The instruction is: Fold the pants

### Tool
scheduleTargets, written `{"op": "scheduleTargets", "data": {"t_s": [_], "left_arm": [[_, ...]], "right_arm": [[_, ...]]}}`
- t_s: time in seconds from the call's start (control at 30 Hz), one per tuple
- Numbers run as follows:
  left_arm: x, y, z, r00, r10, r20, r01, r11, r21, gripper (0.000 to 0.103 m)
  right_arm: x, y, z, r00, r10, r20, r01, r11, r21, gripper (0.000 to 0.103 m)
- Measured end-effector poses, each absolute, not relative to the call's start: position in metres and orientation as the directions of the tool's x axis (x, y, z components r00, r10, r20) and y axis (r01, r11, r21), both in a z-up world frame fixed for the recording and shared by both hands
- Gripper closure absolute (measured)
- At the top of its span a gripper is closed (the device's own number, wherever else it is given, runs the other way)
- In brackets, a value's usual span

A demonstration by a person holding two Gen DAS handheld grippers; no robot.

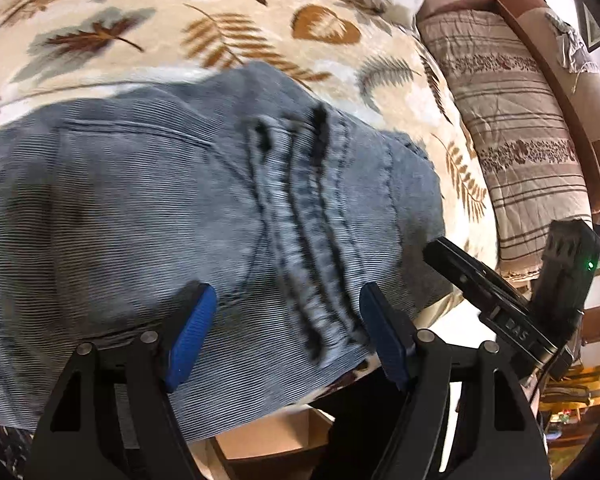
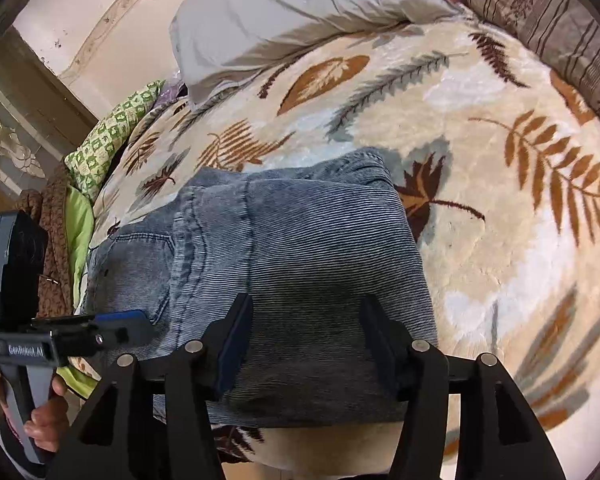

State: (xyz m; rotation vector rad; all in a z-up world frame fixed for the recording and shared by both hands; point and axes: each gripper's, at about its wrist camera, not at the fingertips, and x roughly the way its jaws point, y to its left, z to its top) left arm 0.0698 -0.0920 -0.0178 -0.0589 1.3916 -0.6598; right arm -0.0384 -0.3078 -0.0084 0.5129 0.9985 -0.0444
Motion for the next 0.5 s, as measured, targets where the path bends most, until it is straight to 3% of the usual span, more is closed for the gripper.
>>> {"op": "scheduleTargets", "data": {"t_s": [0.5], "left_arm": [[0.068,-0.015,0.008,0.2,-0.4,-0.894,0.406,0.865,-0.296,0.029]], "right_arm": [[-0.019,-0.173,0.015,0.507,0.157,-0.847,0.039,0.978,0.205,0.026]]}}
